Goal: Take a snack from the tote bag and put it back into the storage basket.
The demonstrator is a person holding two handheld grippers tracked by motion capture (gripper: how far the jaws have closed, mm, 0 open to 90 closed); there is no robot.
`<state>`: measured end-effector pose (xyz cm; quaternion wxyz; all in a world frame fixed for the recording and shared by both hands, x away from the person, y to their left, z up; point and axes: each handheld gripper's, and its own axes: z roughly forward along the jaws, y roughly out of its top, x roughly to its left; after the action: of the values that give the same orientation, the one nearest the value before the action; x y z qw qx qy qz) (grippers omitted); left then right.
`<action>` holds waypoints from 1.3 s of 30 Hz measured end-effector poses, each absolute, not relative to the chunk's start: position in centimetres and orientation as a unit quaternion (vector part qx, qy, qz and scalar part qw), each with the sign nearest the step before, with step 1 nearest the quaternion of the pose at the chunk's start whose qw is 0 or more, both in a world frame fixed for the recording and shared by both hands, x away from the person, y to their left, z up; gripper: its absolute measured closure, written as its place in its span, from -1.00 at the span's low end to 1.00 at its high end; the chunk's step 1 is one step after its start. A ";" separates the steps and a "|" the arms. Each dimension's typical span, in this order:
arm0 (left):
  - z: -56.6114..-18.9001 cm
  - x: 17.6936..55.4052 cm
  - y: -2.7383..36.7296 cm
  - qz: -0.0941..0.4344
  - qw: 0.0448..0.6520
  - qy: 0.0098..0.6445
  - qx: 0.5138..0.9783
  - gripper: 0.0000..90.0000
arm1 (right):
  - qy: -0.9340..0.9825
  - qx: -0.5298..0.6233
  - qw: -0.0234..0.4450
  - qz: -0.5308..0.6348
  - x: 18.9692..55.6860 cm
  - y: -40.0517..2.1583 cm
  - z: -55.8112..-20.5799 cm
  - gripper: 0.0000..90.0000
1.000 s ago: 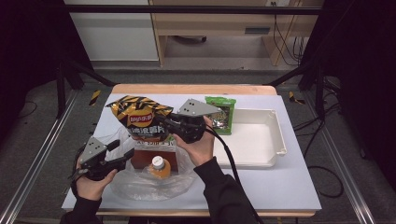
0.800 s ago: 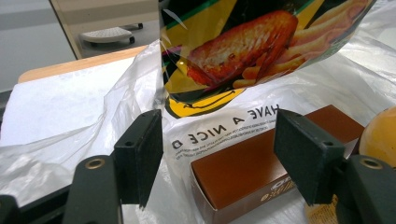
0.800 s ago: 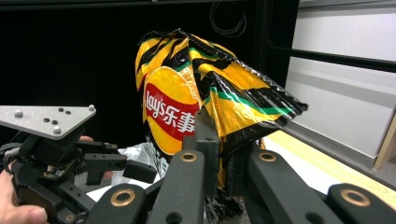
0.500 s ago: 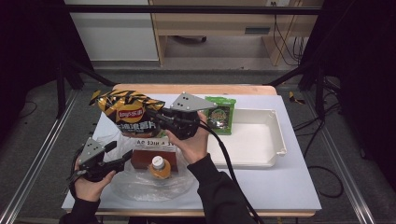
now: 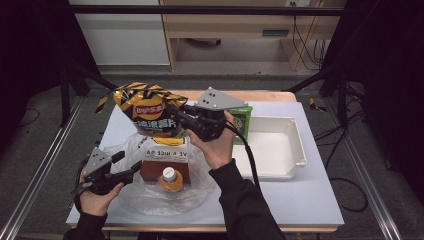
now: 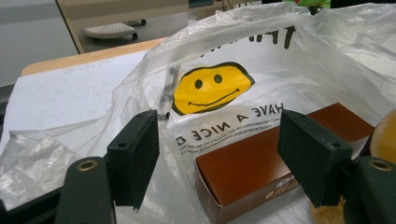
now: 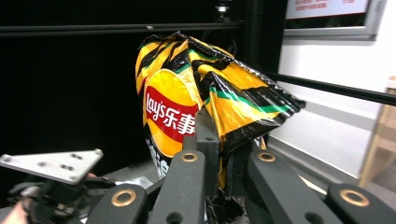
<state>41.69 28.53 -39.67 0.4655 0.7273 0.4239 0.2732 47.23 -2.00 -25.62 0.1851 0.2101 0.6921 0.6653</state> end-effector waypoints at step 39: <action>-39.0 41.4 28.5 0.279 0.479 0.423 0.717 -0.39 | 0.662 0.340 0.248 0.621 47.9 -19.5 -30.8 0.95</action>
<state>41.38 28.50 -39.02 0.4792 0.7167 0.4230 0.2788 47.89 -19.47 -30.84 0.2482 0.3399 0.6616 0.6206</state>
